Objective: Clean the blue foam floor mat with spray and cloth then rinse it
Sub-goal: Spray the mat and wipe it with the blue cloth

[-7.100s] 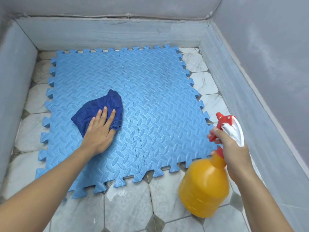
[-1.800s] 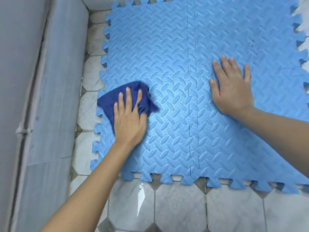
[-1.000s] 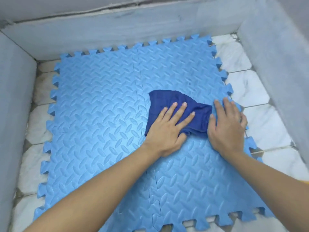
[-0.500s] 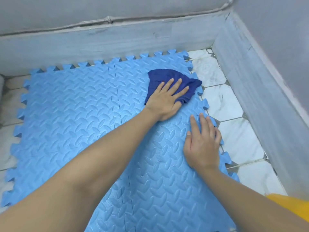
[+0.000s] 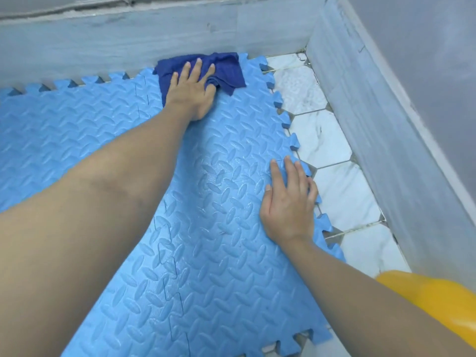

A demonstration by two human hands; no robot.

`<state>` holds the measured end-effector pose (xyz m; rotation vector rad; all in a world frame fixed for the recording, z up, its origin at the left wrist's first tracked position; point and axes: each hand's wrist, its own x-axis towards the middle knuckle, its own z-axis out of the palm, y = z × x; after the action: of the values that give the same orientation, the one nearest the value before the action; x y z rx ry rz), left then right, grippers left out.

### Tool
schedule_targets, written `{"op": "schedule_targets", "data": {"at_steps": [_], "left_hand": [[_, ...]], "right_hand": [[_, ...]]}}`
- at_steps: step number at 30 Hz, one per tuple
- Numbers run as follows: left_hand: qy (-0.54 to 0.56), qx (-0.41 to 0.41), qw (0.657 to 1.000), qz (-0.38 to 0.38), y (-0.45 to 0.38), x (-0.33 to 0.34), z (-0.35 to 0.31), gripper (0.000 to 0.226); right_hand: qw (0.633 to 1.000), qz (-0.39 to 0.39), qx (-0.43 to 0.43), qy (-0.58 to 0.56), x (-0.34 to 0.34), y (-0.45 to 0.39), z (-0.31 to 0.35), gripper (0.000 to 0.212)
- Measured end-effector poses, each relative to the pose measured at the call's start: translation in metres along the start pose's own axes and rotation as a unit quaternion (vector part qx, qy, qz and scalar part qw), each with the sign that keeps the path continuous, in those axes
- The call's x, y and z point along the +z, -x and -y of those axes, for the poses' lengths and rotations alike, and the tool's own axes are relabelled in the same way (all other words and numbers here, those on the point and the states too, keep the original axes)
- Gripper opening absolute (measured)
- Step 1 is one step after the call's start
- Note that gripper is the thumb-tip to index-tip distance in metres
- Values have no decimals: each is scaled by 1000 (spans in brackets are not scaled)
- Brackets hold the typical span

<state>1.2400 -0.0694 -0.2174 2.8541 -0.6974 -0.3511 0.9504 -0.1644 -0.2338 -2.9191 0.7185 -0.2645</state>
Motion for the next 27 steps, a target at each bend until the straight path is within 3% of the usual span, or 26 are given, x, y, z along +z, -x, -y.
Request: {"op": "schedule_targets", "data": {"at_steps": [4, 10, 13, 17, 19, 22, 27], "left_hand": [[-28, 115, 993, 18, 64, 11, 5, 59], [-79, 260, 958, 94, 259, 31, 43, 70], [-70, 244, 965, 62, 229, 32, 34, 68], [-17, 88, 996, 17, 129, 28, -9, 58], [-3, 54, 998, 9, 108, 27, -22, 56], [-15, 95, 995, 27, 136, 32, -20, 58], [-59, 232, 968, 67, 324, 50, 18, 71]], "right_hand": [[1000, 2, 2, -1, 0, 0, -1, 55], [1000, -5, 4, -1, -1, 2, 0, 55], [1000, -10, -1, -9, -1, 1, 1, 55], [1000, 2, -1, -21, -1, 1, -1, 55], [1000, 8, -1, -21, -1, 1, -1, 54], [1000, 5, -2, -24, -1, 2, -1, 54], [999, 7, 4, -45, -1, 3, -3, 51]]}}
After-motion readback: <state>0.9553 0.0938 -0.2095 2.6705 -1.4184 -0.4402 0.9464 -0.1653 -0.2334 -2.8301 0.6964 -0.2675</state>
